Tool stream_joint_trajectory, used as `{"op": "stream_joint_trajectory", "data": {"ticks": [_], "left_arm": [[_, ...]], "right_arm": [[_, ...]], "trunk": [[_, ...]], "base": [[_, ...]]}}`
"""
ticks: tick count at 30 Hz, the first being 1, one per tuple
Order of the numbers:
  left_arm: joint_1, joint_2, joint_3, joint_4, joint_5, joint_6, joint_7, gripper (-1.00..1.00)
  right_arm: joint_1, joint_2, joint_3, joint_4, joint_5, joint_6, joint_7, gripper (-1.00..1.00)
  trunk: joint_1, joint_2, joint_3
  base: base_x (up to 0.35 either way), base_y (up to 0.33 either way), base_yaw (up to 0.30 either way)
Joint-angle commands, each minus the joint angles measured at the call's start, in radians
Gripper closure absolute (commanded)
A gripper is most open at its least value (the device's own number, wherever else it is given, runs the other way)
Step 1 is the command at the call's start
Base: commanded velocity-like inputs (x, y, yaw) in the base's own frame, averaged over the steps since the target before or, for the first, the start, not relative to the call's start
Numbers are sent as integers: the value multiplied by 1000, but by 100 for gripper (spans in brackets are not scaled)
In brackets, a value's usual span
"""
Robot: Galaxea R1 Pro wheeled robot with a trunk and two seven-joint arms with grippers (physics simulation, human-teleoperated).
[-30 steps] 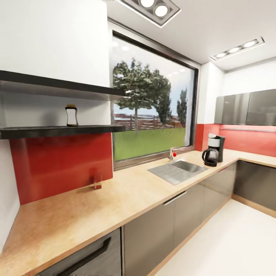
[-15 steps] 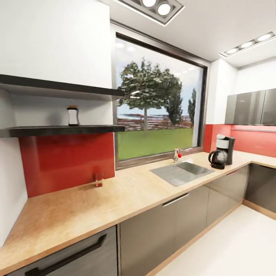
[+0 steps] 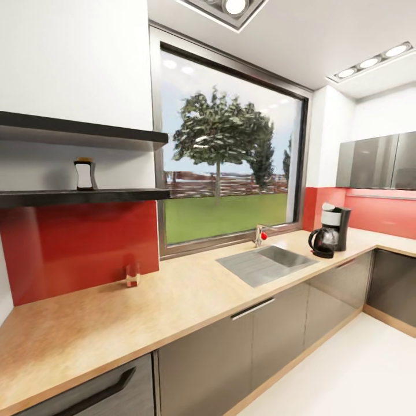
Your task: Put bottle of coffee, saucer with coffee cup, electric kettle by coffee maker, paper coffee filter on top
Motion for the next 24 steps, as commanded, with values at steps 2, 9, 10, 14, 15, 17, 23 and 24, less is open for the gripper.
{"op": "stream_joint_trajectory", "data": {"ticks": [2, 9, 10, 14, 15, 17, 23, 24], "left_arm": [[1, 0, 8, -2, 0, -1, -4, -100], [1, 0, 8, -2, 0, -4, -4, -100], [1, 0, 8, -2, 0, -4, -4, -100], [1, 0, 8, -2, 0, -4, -4, -100], [1, 0, 8, -2, 0, -4, -4, -100], [1, 0, 8, -2, 0, -4, -4, -100], [1, 0, 8, -2, 0, -5, -4, -100], [1, 0, 8, -2, 0, -5, -4, -100]], "right_arm": [[-1, 0, 7, 4, -7, -6, 4, 100], [-1, 0, 7, 4, -7, -6, 4, 100], [-1, 0, 7, 4, -7, -6, 4, 100], [-1, 0, 7, 3, -7, -6, 4, 100], [-1, 0, 7, 3, -7, -6, 4, 100], [-1, 0, 7, 3, -7, -6, 4, 100], [-1, 0, 7, 3, -7, -6, 4, 100], [-1, 0, 7, 3, -7, -6, 4, 100]], "trunk": [[1, 0, 0], [1, 0, 0], [1, 0, 0], [1, 0, 0], [1, 0, 0], [1, 0, 0], [1, 0, 0], [1, 0, 0]], "base": [[195, -254, 0], [191, -254, 0], [188, -254, 0], [186, -254, 0], [186, -254, 0], [185, -254, 0], [185, -254, 0], [184, -254, 0]]}}
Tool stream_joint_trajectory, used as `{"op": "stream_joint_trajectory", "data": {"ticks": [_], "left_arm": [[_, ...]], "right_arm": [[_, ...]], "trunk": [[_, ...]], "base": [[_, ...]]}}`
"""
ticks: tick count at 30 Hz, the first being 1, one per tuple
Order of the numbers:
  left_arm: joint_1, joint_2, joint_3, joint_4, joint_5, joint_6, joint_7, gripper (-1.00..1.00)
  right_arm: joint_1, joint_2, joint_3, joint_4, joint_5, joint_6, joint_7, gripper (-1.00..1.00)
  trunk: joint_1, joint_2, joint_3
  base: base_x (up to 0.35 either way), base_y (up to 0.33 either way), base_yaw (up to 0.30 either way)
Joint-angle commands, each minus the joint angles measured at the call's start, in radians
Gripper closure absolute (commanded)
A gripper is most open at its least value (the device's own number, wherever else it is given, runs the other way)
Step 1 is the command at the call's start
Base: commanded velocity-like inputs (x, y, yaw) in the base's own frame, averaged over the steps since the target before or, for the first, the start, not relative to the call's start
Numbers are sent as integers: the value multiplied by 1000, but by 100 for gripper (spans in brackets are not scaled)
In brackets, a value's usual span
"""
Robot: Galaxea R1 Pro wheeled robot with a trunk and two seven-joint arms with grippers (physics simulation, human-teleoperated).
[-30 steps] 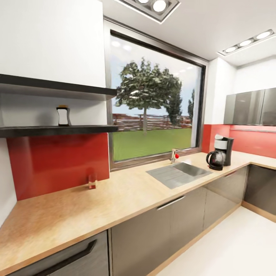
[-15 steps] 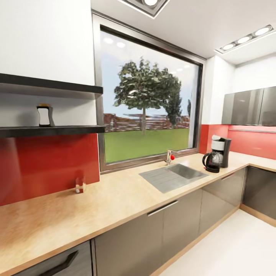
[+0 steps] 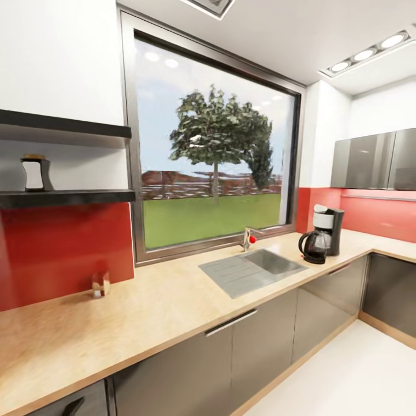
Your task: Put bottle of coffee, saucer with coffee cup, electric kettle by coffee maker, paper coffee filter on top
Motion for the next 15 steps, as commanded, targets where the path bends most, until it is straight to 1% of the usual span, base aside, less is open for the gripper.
{"op": "stream_joint_trajectory", "data": {"ticks": [1, 13, 15], "left_arm": [[1, 0, 8, -2, 0, -1, -4, -100], [1, 0, 8, -2, 0, -2, -4, -100], [1, 0, 8, -2, 0, -2, -4, -100]], "right_arm": [[-1, 0, 7, 4, -7, -6, 5, 100], [-1, 1, 7, 4, -7, -11, 5, 100], [-1, 2, 7, 4, -7, -12, 4, 100]], "trunk": [[1, 0, 0], [1, 0, 0], [1, 0, 0]], "base": [[183, -254, 0], [174, -255, 1], [167, -256, 93]]}}
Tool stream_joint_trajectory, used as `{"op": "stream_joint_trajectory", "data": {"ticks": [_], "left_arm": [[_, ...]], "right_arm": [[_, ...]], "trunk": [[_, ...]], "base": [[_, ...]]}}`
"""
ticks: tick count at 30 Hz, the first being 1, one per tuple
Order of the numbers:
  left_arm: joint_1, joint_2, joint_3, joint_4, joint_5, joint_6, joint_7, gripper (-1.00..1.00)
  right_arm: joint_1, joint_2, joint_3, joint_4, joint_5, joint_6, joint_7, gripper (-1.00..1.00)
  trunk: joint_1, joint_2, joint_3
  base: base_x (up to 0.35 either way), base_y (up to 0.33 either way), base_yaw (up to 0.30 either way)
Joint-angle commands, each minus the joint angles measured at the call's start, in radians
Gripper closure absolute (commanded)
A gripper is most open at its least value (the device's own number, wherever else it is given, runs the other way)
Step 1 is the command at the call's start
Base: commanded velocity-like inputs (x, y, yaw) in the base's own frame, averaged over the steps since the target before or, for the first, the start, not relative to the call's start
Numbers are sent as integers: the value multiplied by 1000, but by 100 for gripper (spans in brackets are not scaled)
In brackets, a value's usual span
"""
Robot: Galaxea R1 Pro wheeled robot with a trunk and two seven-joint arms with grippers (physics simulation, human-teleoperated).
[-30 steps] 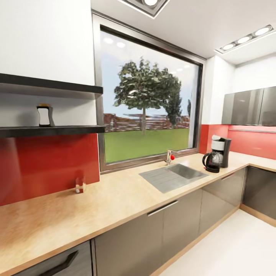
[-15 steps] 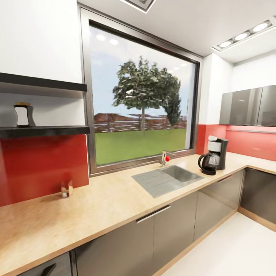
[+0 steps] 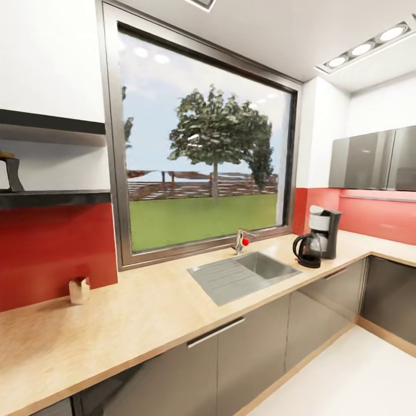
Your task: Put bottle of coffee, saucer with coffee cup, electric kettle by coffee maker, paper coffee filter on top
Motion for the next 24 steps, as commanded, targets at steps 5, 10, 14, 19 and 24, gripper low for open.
{"op": "stream_joint_trajectory", "data": {"ticks": [5, 10, 14, 19, 24], "left_arm": [[1, 0, 8, -2, 0, -1, -4, -100], [1, 0, 8, -2, 1, -1, -4, -100], [1, 0, 8, -2, 0, -1, -4, -100], [1, -2, 8, -2, 1, -1, -4, -100], [1, -2, 8, -2, 1, -2, -4, -100]], "right_arm": [[-1, 0, 7, 3, -7, -7, -9, 100], [-1, 0, 7, 3, -7, -8, -15, 100], [-1, 0, 7, 3, -7, -8, -15, 100], [-1, 1, 7, 3, -7, -8, -16, 100], [-1, 1, 7, 3, -7, -8, -16, 100]], "trunk": [[1, 0, 0], [1, 0, 0], [1, 0, 0], [1, 0, 0], [1, 0, 0]], "base": [[166, -257, 208], [163, -258, 89], [161, -260, 16], [157, -261, 3], [154, -262, 1]]}}
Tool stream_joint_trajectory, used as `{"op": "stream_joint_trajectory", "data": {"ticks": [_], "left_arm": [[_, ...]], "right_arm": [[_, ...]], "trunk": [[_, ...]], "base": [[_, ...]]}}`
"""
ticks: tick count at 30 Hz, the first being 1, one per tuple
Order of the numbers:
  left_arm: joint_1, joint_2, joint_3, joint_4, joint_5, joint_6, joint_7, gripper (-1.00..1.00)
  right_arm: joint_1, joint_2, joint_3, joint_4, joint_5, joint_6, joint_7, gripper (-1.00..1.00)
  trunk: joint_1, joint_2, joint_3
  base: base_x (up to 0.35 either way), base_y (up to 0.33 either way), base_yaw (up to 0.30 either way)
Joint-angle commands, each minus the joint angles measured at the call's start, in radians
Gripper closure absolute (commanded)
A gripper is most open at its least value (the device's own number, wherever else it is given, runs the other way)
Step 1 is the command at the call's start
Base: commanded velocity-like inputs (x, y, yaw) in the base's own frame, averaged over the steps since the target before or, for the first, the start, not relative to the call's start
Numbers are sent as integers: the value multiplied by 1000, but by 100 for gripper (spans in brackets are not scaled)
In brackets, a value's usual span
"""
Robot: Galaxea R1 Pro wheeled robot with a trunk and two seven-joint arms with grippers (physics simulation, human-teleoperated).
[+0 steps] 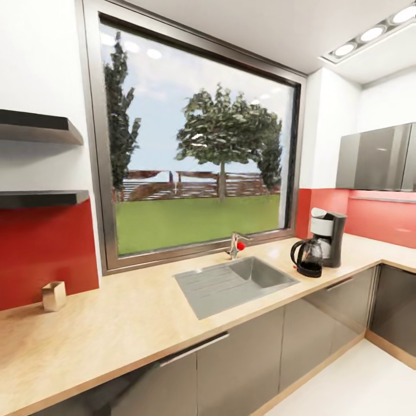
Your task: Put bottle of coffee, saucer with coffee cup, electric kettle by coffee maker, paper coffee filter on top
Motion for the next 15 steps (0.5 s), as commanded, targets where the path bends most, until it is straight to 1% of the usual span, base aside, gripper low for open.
{"op": "stream_joint_trajectory", "data": {"ticks": [1, 15], "left_arm": [[1, 0, 8, -2, 0, -1, -4, -100], [1, 0, 8, -2, 0, -1, -4, -100]], "right_arm": [[-1, -1, 6, 3, -7, -6, 5, 100], [-1, 1, 6, 4, -7, -6, 5, 100]], "trunk": [[1, 0, 0], [1, 0, 0]], "base": [[153, -262, 0], [145, -264, 0]]}}
